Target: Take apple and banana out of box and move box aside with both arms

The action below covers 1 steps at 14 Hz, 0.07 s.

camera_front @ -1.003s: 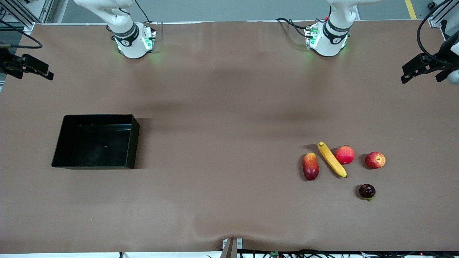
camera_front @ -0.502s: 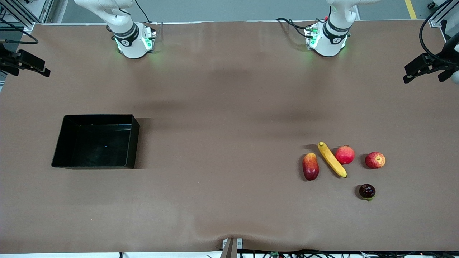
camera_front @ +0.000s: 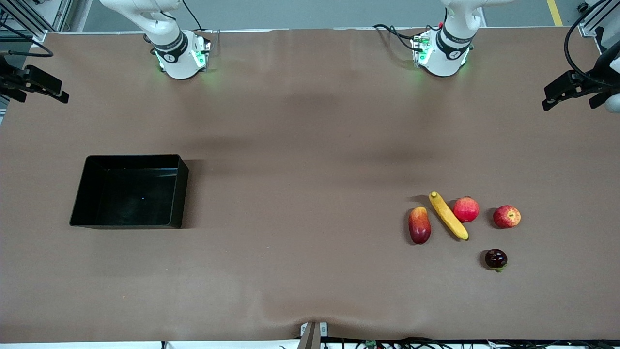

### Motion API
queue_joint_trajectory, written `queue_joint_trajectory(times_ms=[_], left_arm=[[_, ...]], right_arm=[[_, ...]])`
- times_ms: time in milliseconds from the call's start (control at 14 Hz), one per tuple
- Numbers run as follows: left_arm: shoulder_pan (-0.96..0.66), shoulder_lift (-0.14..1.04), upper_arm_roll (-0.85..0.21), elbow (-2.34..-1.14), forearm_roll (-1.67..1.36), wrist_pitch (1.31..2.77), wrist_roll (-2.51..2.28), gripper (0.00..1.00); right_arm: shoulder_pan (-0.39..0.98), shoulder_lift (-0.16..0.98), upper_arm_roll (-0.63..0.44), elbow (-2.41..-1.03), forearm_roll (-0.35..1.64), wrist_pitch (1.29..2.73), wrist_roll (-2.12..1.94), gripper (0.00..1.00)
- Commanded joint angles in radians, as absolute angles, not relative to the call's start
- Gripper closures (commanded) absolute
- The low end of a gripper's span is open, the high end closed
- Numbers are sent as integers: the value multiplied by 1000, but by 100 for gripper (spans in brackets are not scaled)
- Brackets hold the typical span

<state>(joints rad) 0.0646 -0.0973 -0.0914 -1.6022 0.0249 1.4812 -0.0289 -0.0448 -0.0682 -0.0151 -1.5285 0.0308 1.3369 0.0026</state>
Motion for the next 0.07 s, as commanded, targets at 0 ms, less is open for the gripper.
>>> queue_joint_trajectory(times_ms=[0], left_arm=[[60, -92, -100, -1580, 17, 1456, -32, 0]], right_arm=[[-60, -71, -18, -1516, 32, 1269, -6, 0]])
